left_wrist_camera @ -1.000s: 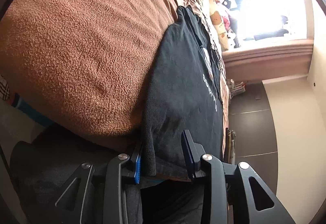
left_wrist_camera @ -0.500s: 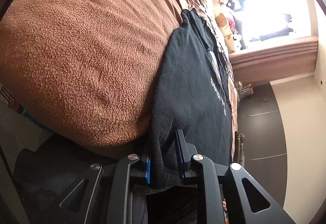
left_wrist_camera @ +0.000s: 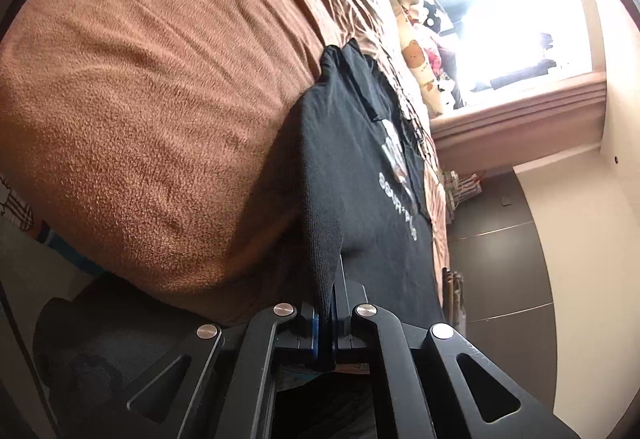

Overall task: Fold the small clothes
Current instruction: 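Lift the hem with both tools and fold it over toward the collar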

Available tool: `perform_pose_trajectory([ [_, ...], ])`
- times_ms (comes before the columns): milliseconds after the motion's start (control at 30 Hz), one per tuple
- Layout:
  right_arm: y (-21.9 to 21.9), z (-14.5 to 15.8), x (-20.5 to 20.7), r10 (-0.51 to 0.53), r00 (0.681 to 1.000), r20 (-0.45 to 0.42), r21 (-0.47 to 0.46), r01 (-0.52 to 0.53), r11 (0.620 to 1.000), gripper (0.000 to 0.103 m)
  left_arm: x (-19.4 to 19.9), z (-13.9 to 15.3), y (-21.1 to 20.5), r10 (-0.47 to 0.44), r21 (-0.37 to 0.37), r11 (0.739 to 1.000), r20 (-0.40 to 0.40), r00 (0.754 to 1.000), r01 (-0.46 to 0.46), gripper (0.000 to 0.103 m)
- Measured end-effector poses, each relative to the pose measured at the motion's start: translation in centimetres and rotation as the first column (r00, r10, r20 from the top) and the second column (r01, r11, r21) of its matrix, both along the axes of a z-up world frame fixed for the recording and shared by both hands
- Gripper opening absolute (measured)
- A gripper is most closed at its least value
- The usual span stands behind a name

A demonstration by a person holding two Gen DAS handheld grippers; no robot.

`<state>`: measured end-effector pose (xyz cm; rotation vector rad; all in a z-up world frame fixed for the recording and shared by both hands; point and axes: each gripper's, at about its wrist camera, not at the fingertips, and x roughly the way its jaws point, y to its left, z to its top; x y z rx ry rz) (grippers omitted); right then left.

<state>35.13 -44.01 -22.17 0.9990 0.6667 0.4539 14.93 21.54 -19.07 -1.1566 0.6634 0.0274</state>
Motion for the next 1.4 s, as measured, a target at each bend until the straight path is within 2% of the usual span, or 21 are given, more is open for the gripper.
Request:
perform_pose_trajectory([
  [133, 0.3, 1.3, -0.9, 0.025, 0.999, 0.032, -0.005, -0.025, 1.0, 0.0, -0.4, 2.1, 0.1, 0.015, -0.017, 1.0, 0.065, 0.998, -0.014, 0.002],
  [300, 0.1, 3.2, -2.6, 0.02, 0.997, 0.075, 0.032, -0.022, 0.999, 0.0, -1.2, 4.8, 0.7, 0.032, -0.018, 0.999, 0.121, 0.992, -0.03, 0.002],
  [567, -0.3, 6.4, -5.7, 0.032, 0.986, 0.163, 0.058, -0.042, 0.997, 0.0, -3.0, 9.2, 1.9, 0.063, -0.038, 0.998, 0.223, 0.973, -0.056, 0.002],
  [933, -2.1, 11.5, -11.3, 0.04, 0.954, 0.299, 0.091, -0.07, 0.993, 0.0, -9.5, 16.3, 2.0, 0.09, -0.052, 0.996, 0.354, 0.931, -0.076, 0.002],
  [1200, -2.6, 13.0, -14.2, 0.038, 0.924, 0.381, 0.102, -0.083, 0.991, 0.0, -14.4, 20.1, 1.2, 0.094, -0.061, 0.995, 0.416, 0.905, -0.076, 0.002],
  [1400, -1.9, 12.8, -13.3, 0.038, 0.914, 0.403, 0.091, -0.082, 0.992, 0.0, -16.1, 21.4, 1.3, 0.091, -0.07, 0.995, 0.442, 0.892, -0.067, 0.002],
])
